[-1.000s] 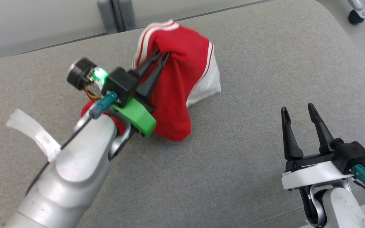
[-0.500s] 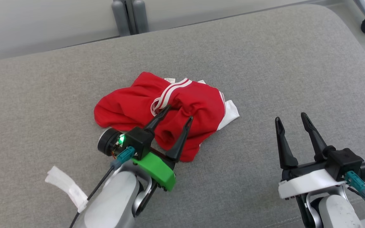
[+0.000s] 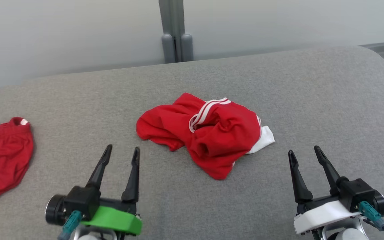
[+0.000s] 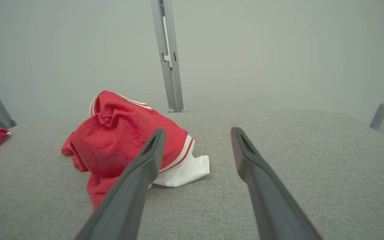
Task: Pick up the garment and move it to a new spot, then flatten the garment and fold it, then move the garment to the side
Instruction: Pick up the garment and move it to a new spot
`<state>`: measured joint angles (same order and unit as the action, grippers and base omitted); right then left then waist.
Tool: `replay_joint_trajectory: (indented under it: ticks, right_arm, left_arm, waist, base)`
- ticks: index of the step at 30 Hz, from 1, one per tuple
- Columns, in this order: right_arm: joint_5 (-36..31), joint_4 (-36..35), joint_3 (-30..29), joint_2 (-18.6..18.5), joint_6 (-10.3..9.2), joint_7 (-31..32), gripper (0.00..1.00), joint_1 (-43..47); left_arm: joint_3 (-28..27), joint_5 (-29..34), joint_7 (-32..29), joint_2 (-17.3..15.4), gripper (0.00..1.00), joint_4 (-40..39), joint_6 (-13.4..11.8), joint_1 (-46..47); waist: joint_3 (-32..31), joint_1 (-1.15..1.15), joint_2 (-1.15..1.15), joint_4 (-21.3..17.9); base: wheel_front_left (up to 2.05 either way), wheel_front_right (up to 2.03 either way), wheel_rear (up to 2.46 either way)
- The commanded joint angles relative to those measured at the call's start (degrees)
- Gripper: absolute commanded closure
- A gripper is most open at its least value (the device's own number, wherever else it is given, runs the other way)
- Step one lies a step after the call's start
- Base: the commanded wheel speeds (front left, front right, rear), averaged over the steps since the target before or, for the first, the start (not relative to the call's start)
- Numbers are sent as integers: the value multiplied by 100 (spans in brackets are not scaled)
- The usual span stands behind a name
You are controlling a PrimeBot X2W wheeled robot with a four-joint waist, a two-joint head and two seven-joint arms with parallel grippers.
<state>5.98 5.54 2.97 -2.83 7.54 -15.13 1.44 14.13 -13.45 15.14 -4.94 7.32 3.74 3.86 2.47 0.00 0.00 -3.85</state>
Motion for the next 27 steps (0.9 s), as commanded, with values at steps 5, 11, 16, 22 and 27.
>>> replay_joint_trajectory:
  ticks: [5, 11, 16, 22, 27]
  right_arm:
    - [15, 57, -11, -10, -10, -3, 0, 304]
    - [30, 107, 16, -11, -10, -3, 0, 479]
    - [55, 153, 12, -11, -10, -3, 0, 563]
    - [78, 193, -3, -10, -10, -3, 0, 569]
    - [79, 199, -9, -10, -10, -3, 0, 536]
  left_arm:
    - [-540, 330, 2, 124, 0, -289, -53, -811]
    - [-810, 444, 2, 187, 0, -423, 27, -1269]
    - [-838, 382, 2, 203, 0, -481, -8, -1423]
    - [-800, 395, 2, 204, 0, -435, -28, -1431]
    - [-798, 429, 2, 203, 0, -322, -17, -1391]
  waist:
    - [-456, 0, 0, 472]
    - [-608, 0, 0, 522]
    - [-690, 0, 0, 515]
    - [-709, 0, 0, 474]
    - [-695, 0, 0, 454]
  base:
    - [0, 0, 0]
    - [0, 0, 0]
    - [0, 0, 0]
    - [0, 0, 0]
    - [0, 0, 0]
